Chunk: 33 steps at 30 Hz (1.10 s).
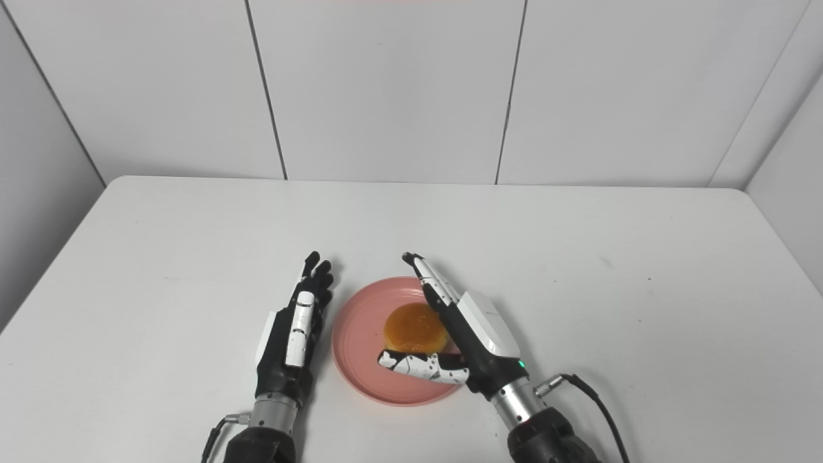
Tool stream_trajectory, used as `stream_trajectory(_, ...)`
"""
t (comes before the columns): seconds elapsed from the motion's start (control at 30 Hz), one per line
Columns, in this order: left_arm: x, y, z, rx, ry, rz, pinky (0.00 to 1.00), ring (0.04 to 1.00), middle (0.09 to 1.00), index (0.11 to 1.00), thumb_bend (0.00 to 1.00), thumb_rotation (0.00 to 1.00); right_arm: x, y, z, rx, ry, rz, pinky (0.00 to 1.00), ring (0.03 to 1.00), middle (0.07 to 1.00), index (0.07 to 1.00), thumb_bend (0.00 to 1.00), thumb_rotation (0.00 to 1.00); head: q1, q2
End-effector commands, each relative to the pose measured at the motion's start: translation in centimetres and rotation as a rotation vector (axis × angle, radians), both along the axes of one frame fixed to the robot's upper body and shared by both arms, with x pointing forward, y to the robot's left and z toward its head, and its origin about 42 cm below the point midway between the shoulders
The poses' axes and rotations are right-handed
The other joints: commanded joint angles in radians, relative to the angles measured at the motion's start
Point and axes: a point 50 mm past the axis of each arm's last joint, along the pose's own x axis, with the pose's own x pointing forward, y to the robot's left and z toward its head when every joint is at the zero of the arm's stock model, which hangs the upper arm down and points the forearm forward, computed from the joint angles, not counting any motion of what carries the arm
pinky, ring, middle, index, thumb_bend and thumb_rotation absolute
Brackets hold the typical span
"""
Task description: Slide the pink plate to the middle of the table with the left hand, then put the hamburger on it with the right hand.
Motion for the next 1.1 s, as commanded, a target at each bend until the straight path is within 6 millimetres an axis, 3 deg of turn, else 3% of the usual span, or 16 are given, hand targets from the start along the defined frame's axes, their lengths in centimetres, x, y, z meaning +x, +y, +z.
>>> stream_trajectory(0.0, -0.9, 1.3, -2.7, 0.018, 0.101, 0.018, 0.99, 0.976, 0.967, 0.957, 0.51, 1.0, 0.1, 0.0, 1.1, 0.053, -0.11, -0.012, 0.92, 1.0, 1.0, 1.0, 0.69, 0.84, 0.0, -0.002)
stream_trajectory(0.1, -0.9, 1.4, -2.8, 0.014, 0.103, 0.015, 0.99, 0.977, 0.967, 0.956, 0.53, 1.0, 0.3, -0.6, 0.8, 0.033, -0.161, -0.043, 0.94, 1.0, 1.0, 1.0, 0.69, 0.86, -0.002, -0.002)
stream_trajectory(0.27, -0.7, 1.8, -3.0, 0.031, 0.088, 0.014, 1.0, 0.978, 0.968, 0.959, 0.53, 1.0, 0.4, -2.3, -0.3, 0.17, -0.038, -0.117, 0.96, 1.0, 1.0, 1.0, 0.72, 0.9, 0.0, 0.0)
stream_trajectory(0.4, -0.8, 2.1, -3.0, 0.037, 0.078, 0.004, 1.0, 0.982, 0.97, 0.964, 0.52, 1.0, 0.3, -3.0, -0.8, 0.289, 0.01, -0.159, 0.98, 1.0, 1.0, 1.0, 0.62, 0.94, 0.003, 0.004)
stream_trajectory(0.5, -0.8, 2.2, -2.9, 0.064, 0.073, 0.002, 0.99, 0.98, 0.968, 0.961, 0.52, 1.0, 0.4, -3.3, -1.5, 0.379, 0.072, -0.183, 1.0, 1.0, 1.0, 1.0, 0.62, 0.95, 0.003, 0.005)
stream_trajectory(0.77, -0.6, 2.3, -2.7, 0.061, 0.059, -0.002, 1.0, 0.997, 0.986, 0.982, 0.52, 1.0, -0.1, -2.9, -3.3, 0.507, 0.219, -0.205, 1.0, 1.0, 1.0, 1.0, 0.57, 0.93, 0.011, 0.015)
stream_trajectory(0.93, -0.6, 2.3, -2.6, 0.079, 0.056, -0.005, 1.0, 1.0, 0.992, 0.987, 0.52, 1.0, -0.4, -2.9, -3.7, 0.552, 0.274, -0.247, 1.0, 1.0, 1.0, 1.0, 0.61, 0.95, 0.014, 0.017)
stream_trajectory(1.07, -0.7, 2.4, -2.4, 0.102, 0.057, -0.008, 1.0, 0.996, 0.989, 0.985, 0.51, 1.0, -0.7, -2.7, -4.1, 0.618, 0.323, -0.229, 1.0, 1.0, 1.0, 1.0, 0.55, 0.97, 0.015, 0.016)
